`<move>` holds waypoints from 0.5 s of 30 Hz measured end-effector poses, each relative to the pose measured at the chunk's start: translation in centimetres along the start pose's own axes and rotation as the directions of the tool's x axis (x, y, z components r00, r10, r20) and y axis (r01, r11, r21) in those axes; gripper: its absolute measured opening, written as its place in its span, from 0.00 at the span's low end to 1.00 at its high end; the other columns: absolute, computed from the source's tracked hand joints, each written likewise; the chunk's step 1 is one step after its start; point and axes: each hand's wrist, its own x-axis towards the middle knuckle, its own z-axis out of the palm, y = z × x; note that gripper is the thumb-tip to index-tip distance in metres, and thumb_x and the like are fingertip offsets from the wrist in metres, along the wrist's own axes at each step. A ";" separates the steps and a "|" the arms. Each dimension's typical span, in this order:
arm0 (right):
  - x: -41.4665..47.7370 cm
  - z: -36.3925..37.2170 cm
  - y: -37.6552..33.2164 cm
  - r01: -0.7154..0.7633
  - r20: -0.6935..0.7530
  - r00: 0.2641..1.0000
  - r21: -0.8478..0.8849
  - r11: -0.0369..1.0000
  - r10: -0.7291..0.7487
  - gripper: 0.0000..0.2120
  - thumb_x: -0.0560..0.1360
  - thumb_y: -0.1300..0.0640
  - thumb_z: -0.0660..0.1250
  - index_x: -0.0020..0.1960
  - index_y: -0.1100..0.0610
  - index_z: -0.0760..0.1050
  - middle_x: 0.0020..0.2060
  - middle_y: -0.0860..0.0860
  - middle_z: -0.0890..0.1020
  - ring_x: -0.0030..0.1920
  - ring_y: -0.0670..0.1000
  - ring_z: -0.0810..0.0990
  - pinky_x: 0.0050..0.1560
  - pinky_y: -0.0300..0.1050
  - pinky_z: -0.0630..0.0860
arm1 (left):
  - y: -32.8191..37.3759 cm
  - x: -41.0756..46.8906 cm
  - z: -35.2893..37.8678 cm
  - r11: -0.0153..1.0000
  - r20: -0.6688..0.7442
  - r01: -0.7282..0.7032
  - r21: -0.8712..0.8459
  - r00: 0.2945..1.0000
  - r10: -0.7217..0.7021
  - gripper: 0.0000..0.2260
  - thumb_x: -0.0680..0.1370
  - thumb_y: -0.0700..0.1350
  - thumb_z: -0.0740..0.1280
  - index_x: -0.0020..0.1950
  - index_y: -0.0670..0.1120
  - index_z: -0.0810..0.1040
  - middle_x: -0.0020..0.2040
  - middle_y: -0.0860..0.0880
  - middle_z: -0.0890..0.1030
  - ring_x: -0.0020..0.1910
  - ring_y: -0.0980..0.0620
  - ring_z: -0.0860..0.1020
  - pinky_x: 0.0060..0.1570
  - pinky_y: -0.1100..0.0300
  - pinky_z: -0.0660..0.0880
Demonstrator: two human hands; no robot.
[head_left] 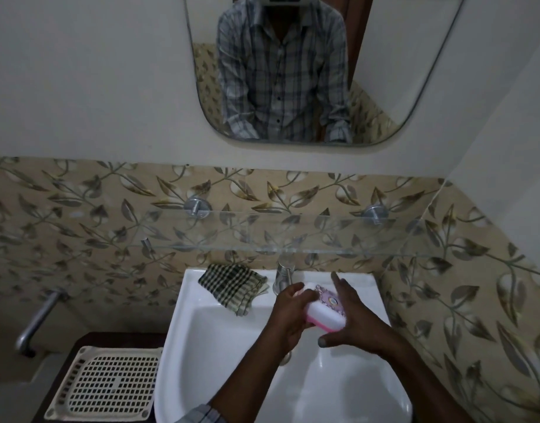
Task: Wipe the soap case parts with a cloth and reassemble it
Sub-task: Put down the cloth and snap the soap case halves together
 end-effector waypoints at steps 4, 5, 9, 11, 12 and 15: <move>-2.8 1.6 -1.6 -0.137 -0.077 0.960 0.714 0.687 0.271 0.44 0.62 0.36 0.75 0.73 0.51 0.68 0.66 0.56 0.77 0.58 0.58 0.82 0.53 0.59 0.82 | -0.8 -3.5 -0.4 0.992 -0.031 -0.060 -0.114 0.998 0.057 0.10 0.78 0.34 0.65 0.59 0.37 0.79 0.50 0.37 0.86 0.42 0.45 0.86 0.34 0.56 0.81; -3.3 2.1 -2.3 -0.129 -0.068 0.957 0.772 0.623 0.283 0.37 0.62 0.38 0.74 0.66 0.55 0.75 0.59 0.57 0.82 0.52 0.60 0.85 0.47 0.60 0.84 | -0.8 -4.4 -0.8 0.988 -0.030 -0.091 -0.129 0.996 0.088 0.09 0.78 0.33 0.63 0.55 0.37 0.81 0.46 0.38 0.87 0.39 0.46 0.86 0.32 0.58 0.80; -4.2 2.8 -6.1 0.045 -0.232 0.947 0.780 0.624 0.221 0.22 0.64 0.46 0.79 0.54 0.55 0.83 0.47 0.55 0.87 0.44 0.56 0.87 0.38 0.54 0.84 | 0.2 -7.2 -2.7 0.974 -0.125 -0.221 -0.049 0.969 0.213 0.09 0.78 0.34 0.65 0.56 0.38 0.82 0.49 0.38 0.86 0.44 0.44 0.85 0.38 0.55 0.81; -3.9 2.1 -8.3 0.125 -0.366 0.908 0.702 0.701 0.204 0.15 0.68 0.49 0.78 0.53 0.51 0.83 0.47 0.52 0.86 0.44 0.53 0.86 0.36 0.53 0.85 | 2.2 -8.2 -3.5 0.945 -0.134 -0.312 0.096 0.937 0.323 0.08 0.77 0.36 0.69 0.54 0.40 0.84 0.48 0.40 0.87 0.44 0.46 0.85 0.41 0.55 0.81; -3.7 1.5 -9.3 0.162 -0.440 0.878 0.646 0.746 0.190 0.13 0.68 0.48 0.78 0.51 0.50 0.84 0.45 0.50 0.86 0.43 0.51 0.86 0.36 0.52 0.85 | 3.6 -8.6 -3.7 0.920 -0.130 -0.355 0.168 0.917 0.378 0.08 0.75 0.39 0.72 0.53 0.42 0.85 0.48 0.41 0.88 0.45 0.46 0.85 0.43 0.54 0.81; -2.7 -0.6 -12.3 0.217 -0.667 0.737 0.393 0.894 0.114 0.15 0.67 0.42 0.77 0.50 0.46 0.80 0.39 0.44 0.84 0.40 0.43 0.83 0.37 0.36 0.80 | 8.0 -9.3 -3.4 0.830 -0.218 -0.442 0.339 0.821 0.527 0.16 0.69 0.45 0.79 0.55 0.45 0.85 0.48 0.44 0.88 0.47 0.46 0.86 0.49 0.50 0.83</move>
